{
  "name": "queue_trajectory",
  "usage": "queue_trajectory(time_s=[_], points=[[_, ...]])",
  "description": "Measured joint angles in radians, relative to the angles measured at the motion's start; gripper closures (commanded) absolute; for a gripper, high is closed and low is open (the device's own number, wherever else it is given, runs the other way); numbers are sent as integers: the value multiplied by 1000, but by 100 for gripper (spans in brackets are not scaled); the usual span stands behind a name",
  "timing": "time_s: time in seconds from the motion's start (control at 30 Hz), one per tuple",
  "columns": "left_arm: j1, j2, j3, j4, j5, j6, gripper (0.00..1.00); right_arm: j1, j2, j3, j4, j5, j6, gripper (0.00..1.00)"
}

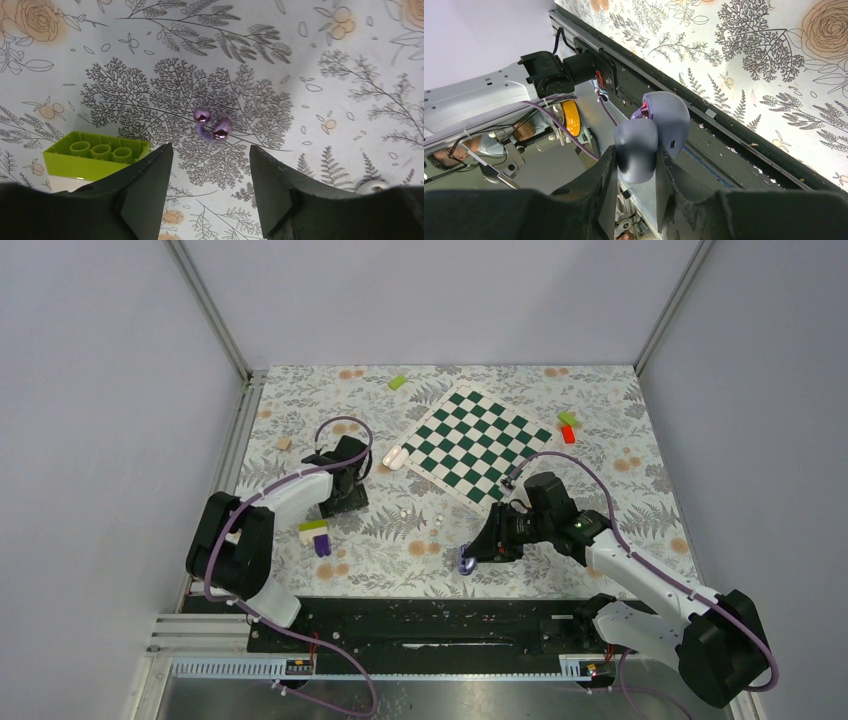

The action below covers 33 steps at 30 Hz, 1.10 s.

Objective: Insert the wireless bluetooth earbuds into the charging case
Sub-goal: Pick up the right earbud from the center of the board.

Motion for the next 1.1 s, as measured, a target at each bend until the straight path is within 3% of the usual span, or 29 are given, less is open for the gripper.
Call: queue_trajectory(time_s=[0.47, 0.8, 0.97, 1.1], points=[[41, 58, -29, 113, 49, 2, 60, 0, 0, 0, 0, 16, 1, 100], [44, 52, -41, 151, 94, 27, 55, 0, 0, 0, -19, 16, 0, 100], [44, 51, -45, 175, 106, 30, 76, 0, 0, 0, -19, 16, 0, 100], [45, 49, -48, 185, 111, 32, 78, 0, 0, 0, -19, 16, 0, 100]])
